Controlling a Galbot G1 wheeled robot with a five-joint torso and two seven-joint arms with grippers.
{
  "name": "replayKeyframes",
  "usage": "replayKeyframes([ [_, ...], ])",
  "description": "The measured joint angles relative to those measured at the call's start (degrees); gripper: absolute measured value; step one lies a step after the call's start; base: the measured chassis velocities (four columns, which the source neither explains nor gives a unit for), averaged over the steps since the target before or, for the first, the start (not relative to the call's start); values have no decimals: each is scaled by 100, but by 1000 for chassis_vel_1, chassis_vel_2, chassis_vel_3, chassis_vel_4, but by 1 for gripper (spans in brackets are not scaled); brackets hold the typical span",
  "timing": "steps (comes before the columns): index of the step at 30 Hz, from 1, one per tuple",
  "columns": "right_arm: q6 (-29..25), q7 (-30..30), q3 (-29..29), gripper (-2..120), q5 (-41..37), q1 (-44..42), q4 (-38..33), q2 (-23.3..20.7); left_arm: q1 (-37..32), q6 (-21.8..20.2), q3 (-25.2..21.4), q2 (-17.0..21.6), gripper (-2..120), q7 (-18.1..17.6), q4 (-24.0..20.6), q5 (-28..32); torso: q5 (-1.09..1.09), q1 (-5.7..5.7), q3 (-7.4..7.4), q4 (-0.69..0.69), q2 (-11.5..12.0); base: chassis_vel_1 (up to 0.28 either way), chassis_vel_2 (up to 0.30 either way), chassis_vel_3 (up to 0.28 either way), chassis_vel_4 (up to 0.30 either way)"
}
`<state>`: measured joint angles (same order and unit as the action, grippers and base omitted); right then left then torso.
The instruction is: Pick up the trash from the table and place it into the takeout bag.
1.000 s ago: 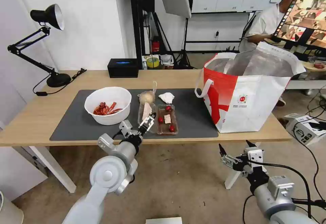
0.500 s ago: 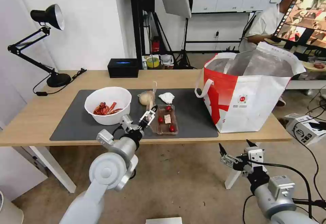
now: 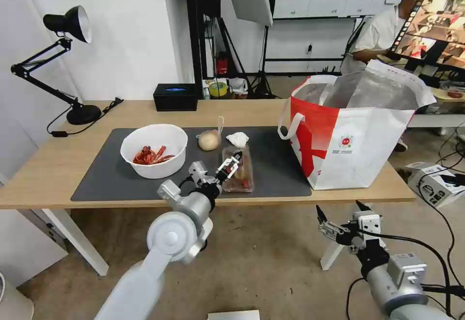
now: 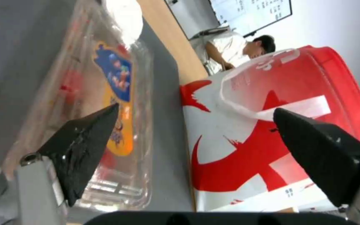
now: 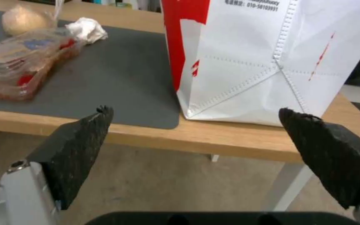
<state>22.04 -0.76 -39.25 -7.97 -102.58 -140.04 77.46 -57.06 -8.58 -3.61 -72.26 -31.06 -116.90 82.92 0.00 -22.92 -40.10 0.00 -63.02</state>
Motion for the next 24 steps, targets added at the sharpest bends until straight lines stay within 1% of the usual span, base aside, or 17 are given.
replayKeyframes([
  [5,-6,0,-24,100,-2,-33,-13,9,136,-6,72,23,100,3,77,-38,0,0,0,0,0,0,0,0,0],
  [7,-11,0,-37,100,-5,-54,-25,10,234,-12,154,124,100,132,126,-294,0,0,0,0,0,0,0,0,0],
  [8,-12,0,-39,100,-9,-55,-30,10,271,-15,220,209,100,277,159,-548,0,0,0,0,0,0,0,0,0],
  [9,-12,0,-39,100,-9,-55,-30,10,271,-15,220,209,100,277,159,-548,0,0,0,0,0,0,0,0,0],
  [10,-12,0,-40,100,-14,-54,-31,9,295,-15,273,279,100,394,173,-731,0,0,0,0,0,0,0,0,0],
  [12,-19,-1,-38,100,-29,-38,-31,6,321,-16,420,500,99,846,228,-1418,0,0,0,0,0,0,0,0,0],
  [13,-19,-1,-38,100,-29,-38,-31,6,321,-16,420,500,99,846,228,-1418,0,0,0,0,0,0,0,0,0],
  [14,-23,0,-38,100,-59,-25,-31,2,320,-16,468,606,97,1092,276,-1795,0,0,0,0,0,0,0,0,0],
  [16,-27,17,-30,100,-246,11,-31,-30,307,55,566,849,88,1698,386,-2694,-1,0,0,0,0,0,0,0,0],
  [17,-27,17,-30,100,-246,11,-31,-30,307,55,566,849,88,1698,386,-2694,-1,0,0,0,0,0,0,0,0],
  [18,-27,29,-28,100,-317,27,-31,-51,303,127,598,973,85,1987,444,-3098,-1,0,0,0,0,0,0,0,0],
  [19,-26,49,-28,100,-436,60,-30,-94,303,258,633,1129,78,2383,535,-3595,0,0,0,-1,0,0,0,0,0],
  [20,-26,49,-28,100,-436,60,-30,-94,303,258,633,1129,78,2383,535,-3595,0,0,0,-1,0,0,0,0,0],
  [21,-26,67,-29,100,-526,86,-22,-131,313,367,654,1240,75,2654,607,-3936,-1,0,0,0,0,0,0,0,0],
  [23,-24,118,-29,100,-758,176,24,-216,363,592,695,1478,63,3142,765,-4573,-1,0,0,-1,0,0,0,0,0],
  [24,-24,118,-29,100,-758,176,24,-216,363,592,695,1478,63,3142,765,-4573,-1,0,0,-1,0,0,0,0,0],
])
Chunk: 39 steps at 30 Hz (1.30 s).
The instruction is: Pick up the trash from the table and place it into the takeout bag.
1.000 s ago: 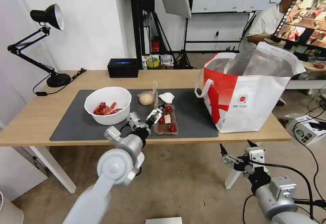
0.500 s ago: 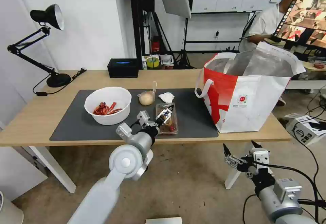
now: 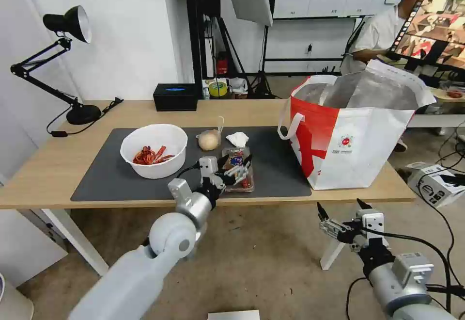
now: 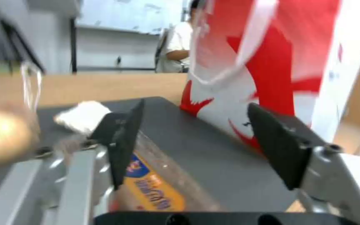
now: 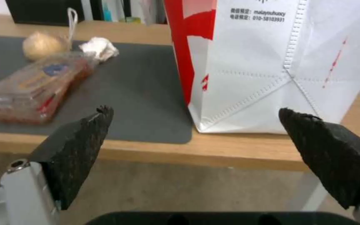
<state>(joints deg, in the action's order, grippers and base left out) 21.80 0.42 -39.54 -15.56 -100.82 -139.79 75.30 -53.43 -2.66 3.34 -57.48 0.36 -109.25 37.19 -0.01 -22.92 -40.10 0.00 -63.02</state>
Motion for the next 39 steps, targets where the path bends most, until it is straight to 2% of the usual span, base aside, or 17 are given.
replayKeyframes([
  [2,4,58,14,100,-314,93,57,-66,62,103,77,173,55,236,81,-250,-1,0,0,0,0,0,0,0,0],
  [3,4,58,14,100,-314,93,57,-66,62,103,77,173,55,236,81,-250,-1,0,0,0,0,0,0,0,0],
  [4,25,164,37,100,-896,256,152,-157,180,209,229,341,47,468,214,-375,2,0,0,0,0,0,0,0,0],
  [5,34,206,37,100,-1153,338,197,-208,223,237,287,378,40,550,277,-420,-1,0,0,1,0,0,0,0,0],
  [6,34,206,37,100,-1153,338,197,-208,223,237,287,378,40,550,277,-420,-1,0,0,1,0,0,0,0,0],
  [7,41,259,39,100,-1483,455,262,-286,265,275,337,411,35,655,347,-459,0,0,0,1,0,0,0,0,0],
  [8,41,259,39,100,-1483,455,262,-286,265,275,337,411,35,655,347,-459,0,0,0,1,0,0,0,0,0],
  [11,54,399,75,100,-2447,786,436,-509,375,328,443,474,20,797,563,-480,0,0,-1,0,0,0,0,0,0],
  [13,56,421,104,100,-2660,874,482,-572,399,345,460,492,17,818,609,-478,0,0,-1,1,0,0,0,0,0],
  [15,61,450,178,100,-3126,1066,584,-688,435,361,504,549,5,842,676,-465,1,0,-1,0,0,0,0,0,0],
  [17,63,452,198,100,-3258,1128,613,-713,441,361,516,566,3,843,687,-460,1,0,-1,0,0,0,0,0,0],
  [18,80,453,239,100,-3586,1286,683,-767,448,362,540,596,0,843,697,-448,1,0,-1,0,0,0,0,0,0],
  [26,294,477,380,100,-4612,1969,958,-940,473,354,648,618,0,797,813,-421,0,0,-1,0,0,0,0,0,0],
  [39,510,830,966,100,-5156,2924,1631,-1150,503,339,692,577,0,690,898,-394,1,0,0,1,0,0,0,0,0],
])
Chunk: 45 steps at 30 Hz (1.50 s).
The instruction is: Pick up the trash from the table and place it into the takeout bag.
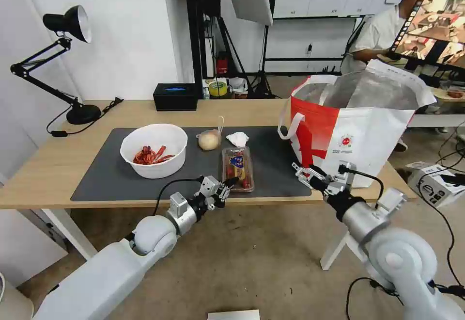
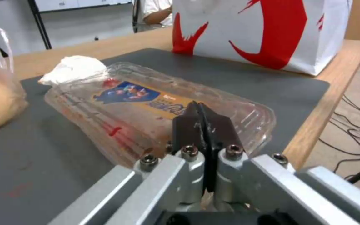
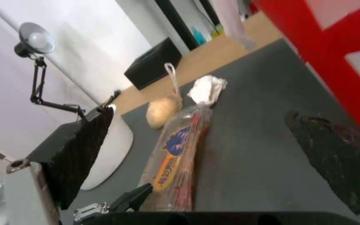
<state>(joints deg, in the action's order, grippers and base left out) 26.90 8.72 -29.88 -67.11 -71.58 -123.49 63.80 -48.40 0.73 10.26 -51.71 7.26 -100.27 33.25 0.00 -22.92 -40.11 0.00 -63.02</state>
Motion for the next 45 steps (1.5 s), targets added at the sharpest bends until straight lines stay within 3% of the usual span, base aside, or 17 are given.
replayKeyframes([
  [13,668,718,1016,100,-792,1445,1107,154,36,0,48,-6,0,-66,105,42,0,0,0,0,0,0,0,0,0],
  [26,1297,1400,1666,100,-1276,2495,1884,305,89,-4,10,61,0,-104,64,166,-1,0,0,-1,0,0,0,0,0],
  [45,1463,1921,2223,100,-1722,3299,2766,705,84,9,-80,129,0,-113,39,230,-1,0,0,0,-1,0,0,0,0],
])
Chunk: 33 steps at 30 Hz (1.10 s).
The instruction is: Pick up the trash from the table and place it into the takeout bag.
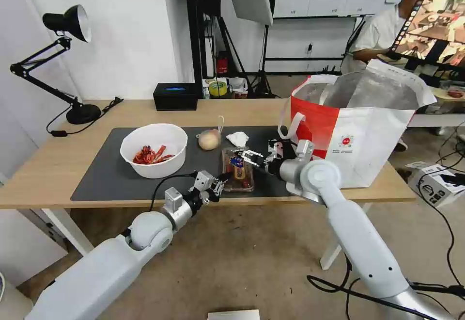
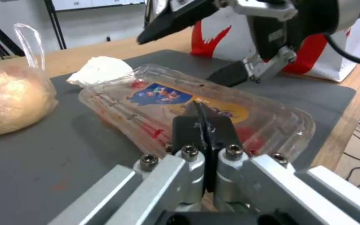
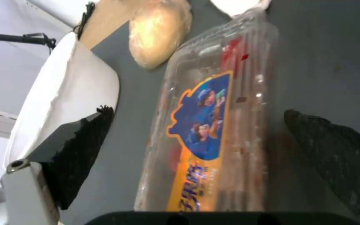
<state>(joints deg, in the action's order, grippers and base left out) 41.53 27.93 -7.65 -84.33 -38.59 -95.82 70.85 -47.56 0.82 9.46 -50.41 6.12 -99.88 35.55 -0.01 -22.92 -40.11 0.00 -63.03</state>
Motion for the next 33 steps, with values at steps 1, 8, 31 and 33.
replayKeyframes([
  [1,0,35,23,100,-29,18,22,24,-7,1,-1,1,0,-1,-4,1,0,0,0,0,0,0,0,0,0],
  [8,-2,169,162,100,-79,79,129,96,-62,15,-1,42,0,-4,-40,-2,0,0,0,0,0,0,0,0,0],
  [31,-6,274,583,94,-308,439,430,46,-57,35,-7,38,0,-3,-107,-2,0,0,0,0,0,0,0,0,0],
  [33,-6,316,607,85,-373,457,434,15,-62,38,-7,30,0,-3,-121,-2,1,1,0,0,0,0,0,0,0],
])
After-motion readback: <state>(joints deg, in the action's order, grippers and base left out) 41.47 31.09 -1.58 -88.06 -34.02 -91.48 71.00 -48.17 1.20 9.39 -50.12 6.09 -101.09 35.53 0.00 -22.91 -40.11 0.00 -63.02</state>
